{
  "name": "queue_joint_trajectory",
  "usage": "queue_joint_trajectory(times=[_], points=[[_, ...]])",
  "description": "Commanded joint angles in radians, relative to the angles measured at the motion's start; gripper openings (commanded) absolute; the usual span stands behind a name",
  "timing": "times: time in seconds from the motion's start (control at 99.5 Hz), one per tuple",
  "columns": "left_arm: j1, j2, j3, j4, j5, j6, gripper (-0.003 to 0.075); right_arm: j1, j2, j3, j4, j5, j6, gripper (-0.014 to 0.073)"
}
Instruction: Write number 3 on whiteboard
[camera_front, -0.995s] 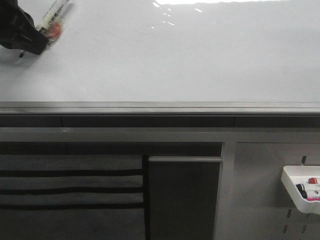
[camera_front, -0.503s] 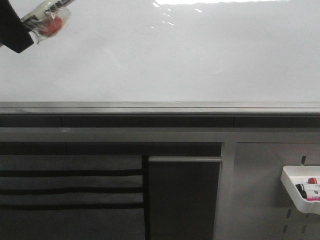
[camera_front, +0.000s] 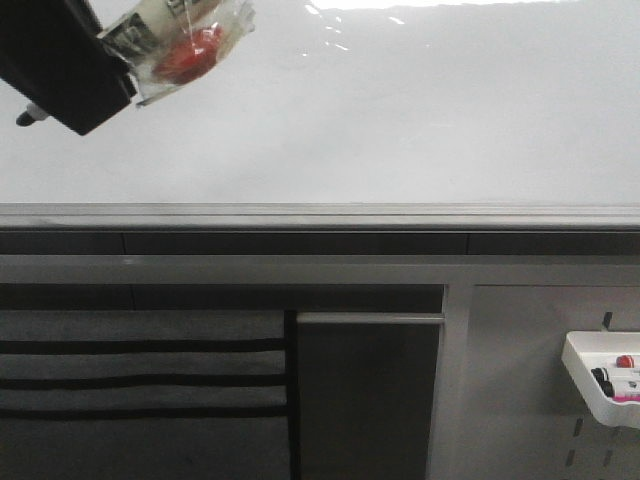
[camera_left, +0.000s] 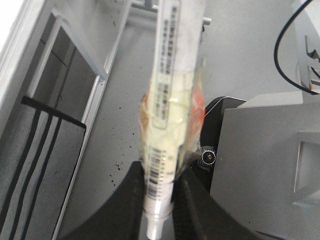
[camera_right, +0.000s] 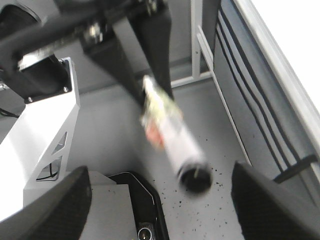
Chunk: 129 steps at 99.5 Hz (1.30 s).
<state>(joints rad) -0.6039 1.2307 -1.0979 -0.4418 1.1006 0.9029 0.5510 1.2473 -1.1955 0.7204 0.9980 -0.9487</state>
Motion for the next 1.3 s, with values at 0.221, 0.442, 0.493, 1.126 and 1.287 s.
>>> queue_joint_trajectory(times=[0.221, 0.442, 0.493, 1.126, 1.287], points=[[-0.024, -0.026, -0.033, -0.045, -0.023, 0.019, -0.0018, 0.072, 0.106, -0.13, 0.046, 0.023, -0.083, 0.0513], [-0.024, -0.026, -0.033, -0.045, -0.023, 0.041, -0.0018, 0.086, 0.126, -0.13, 0.039, 0.014, -0.099, 0.0344], [-0.024, -0.026, -0.033, -0.045, -0.023, 0.041, -0.0018, 0.086, 0.126, -0.13, 0.035, 0.016, -0.099, 0.0316], [-0.024, -0.026, -0.033, -0.045, -0.025, 0.041, -0.0018, 0.086, 0.126, -0.13, 0.017, 0.038, -0.099, 0.0003], [-0.024, -0.026, -0.033, -0.045, -0.028, 0.041, 0.0141, 0.086, 0.126, -0.13, 0.0, 0.04, -0.099, 0.0003]])
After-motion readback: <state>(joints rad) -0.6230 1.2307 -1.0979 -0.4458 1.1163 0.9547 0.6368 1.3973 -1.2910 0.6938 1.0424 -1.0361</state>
